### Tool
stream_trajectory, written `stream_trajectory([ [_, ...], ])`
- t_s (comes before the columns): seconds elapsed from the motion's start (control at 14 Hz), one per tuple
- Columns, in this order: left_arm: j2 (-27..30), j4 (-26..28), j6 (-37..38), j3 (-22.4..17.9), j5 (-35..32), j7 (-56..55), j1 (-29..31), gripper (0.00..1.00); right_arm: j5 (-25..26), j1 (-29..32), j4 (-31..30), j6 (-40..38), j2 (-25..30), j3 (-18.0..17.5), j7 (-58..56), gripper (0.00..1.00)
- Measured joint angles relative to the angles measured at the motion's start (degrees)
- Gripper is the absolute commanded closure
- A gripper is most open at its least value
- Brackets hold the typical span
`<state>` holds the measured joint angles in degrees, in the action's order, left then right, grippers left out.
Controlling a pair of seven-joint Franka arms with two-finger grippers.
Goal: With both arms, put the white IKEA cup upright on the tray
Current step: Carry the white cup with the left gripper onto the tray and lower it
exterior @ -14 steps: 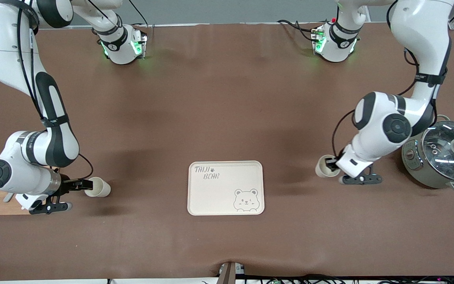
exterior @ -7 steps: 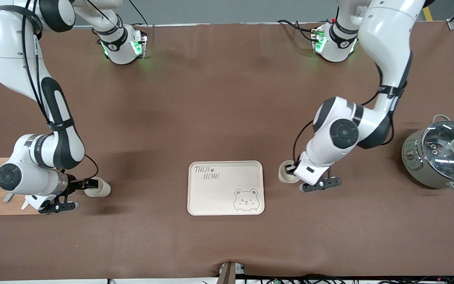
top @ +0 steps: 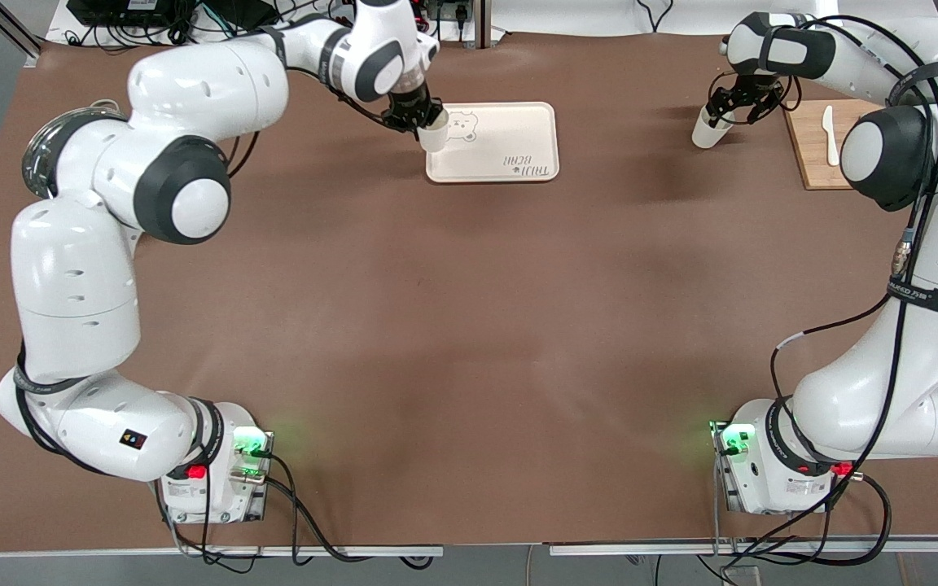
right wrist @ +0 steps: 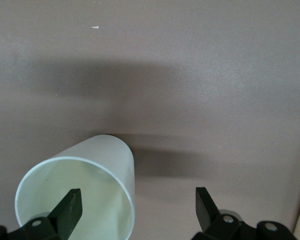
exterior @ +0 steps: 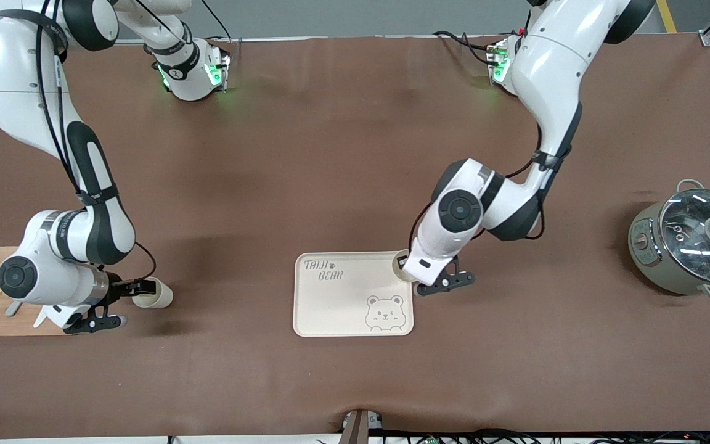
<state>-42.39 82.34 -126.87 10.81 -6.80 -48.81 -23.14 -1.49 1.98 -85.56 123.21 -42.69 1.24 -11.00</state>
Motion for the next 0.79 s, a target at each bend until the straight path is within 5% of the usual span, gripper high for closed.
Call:
stream_trajectory([
  [0.43, -4.2, -3.8, -0.2, -1.2, -0.7, -2.0, -3.2, 1.00, 0.0, -0.2, 0.0, 0.6, -0.2, 0.0, 0.0, 0.00],
  [0.79, -6.8, -4.3, -3.6, -3.1, -0.7, -3.6, -5.5, 1.00, 0.0, -0.2, 0.0, 0.9, -0.5, 0.0, 0.0, 0.33],
])
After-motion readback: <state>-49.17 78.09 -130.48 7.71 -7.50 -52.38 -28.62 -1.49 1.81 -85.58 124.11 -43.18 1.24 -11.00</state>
